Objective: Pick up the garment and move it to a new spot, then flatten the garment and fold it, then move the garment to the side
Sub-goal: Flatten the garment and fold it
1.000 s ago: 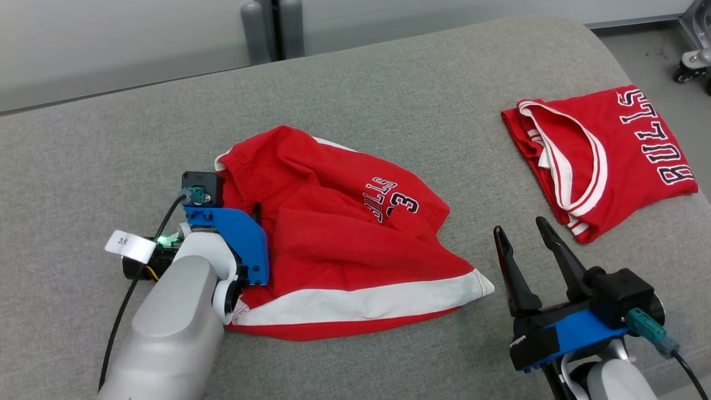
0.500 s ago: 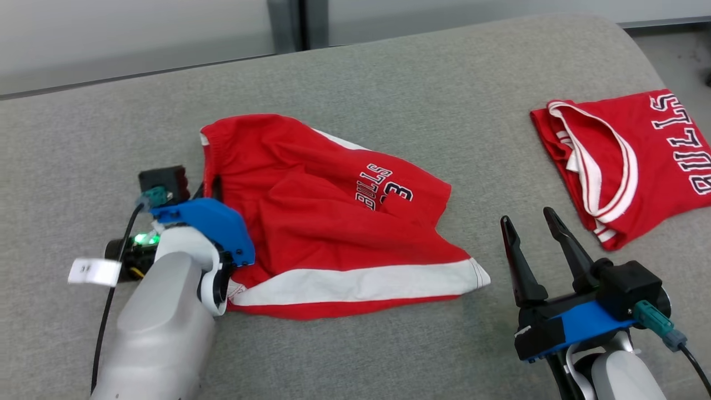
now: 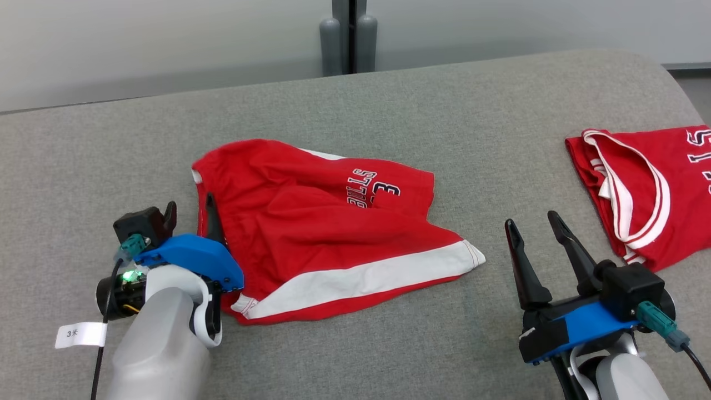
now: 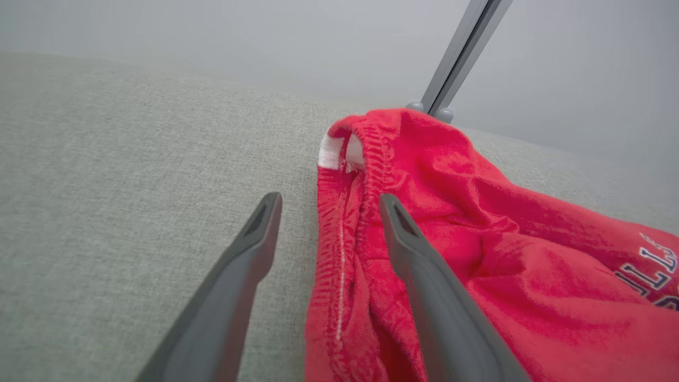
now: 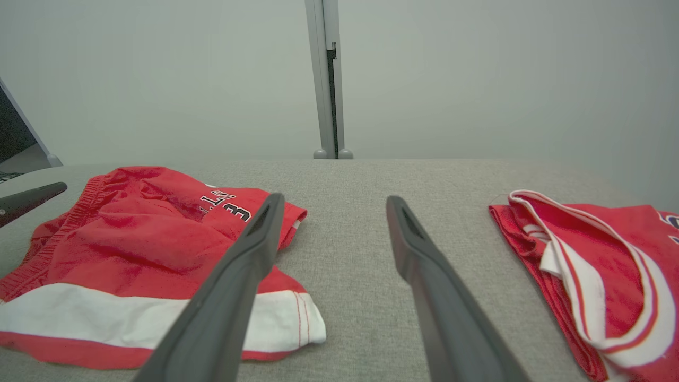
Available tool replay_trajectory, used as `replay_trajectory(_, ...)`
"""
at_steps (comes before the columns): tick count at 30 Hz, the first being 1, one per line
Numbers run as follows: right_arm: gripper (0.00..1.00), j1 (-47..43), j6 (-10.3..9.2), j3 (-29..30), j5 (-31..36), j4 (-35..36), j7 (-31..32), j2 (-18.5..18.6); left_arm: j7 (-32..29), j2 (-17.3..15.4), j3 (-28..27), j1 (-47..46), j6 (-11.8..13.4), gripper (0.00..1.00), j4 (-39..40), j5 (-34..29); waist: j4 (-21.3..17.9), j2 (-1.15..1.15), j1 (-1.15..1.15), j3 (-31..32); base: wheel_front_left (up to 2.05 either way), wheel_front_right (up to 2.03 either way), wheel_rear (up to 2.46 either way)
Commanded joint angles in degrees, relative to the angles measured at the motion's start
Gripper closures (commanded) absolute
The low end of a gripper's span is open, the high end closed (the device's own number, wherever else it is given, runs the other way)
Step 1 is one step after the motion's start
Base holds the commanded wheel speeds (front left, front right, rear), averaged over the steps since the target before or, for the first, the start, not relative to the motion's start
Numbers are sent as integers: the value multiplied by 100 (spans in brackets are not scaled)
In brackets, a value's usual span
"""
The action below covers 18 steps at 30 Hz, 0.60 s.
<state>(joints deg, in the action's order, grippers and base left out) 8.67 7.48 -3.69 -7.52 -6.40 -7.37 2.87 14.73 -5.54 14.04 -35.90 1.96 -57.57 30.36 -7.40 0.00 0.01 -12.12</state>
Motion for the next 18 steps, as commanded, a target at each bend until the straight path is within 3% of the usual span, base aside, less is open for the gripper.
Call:
replay_trajectory(1, 0, -80, 3, 26, 41, 6, 10, 5, 28, -21, 19, 127, -35, 0, 77, -29, 21, 0, -1, 51, 0, 0, 0)
replay_trajectory(4, 0, -167, 3, 123, 49, 14, 37, 4, 49, -77, -34, 342, -38, 0, 639, -256, 116, 0, -1, 226, 0, 0, 0)
replay_trajectory(13, 0, -524, 3, 395, 80, 115, 114, 4, 47, -63, -497, 1742, -374, 0, 2742, -939, 455, 0, -1, 713, 0, 0, 0)
replay_trajectory(18, 0, -693, 3, 452, 125, 136, 138, 5, 48, -58, -675, 2403, -564, 0, 3482, -1299, 624, 0, -1, 898, 0, 0, 0)
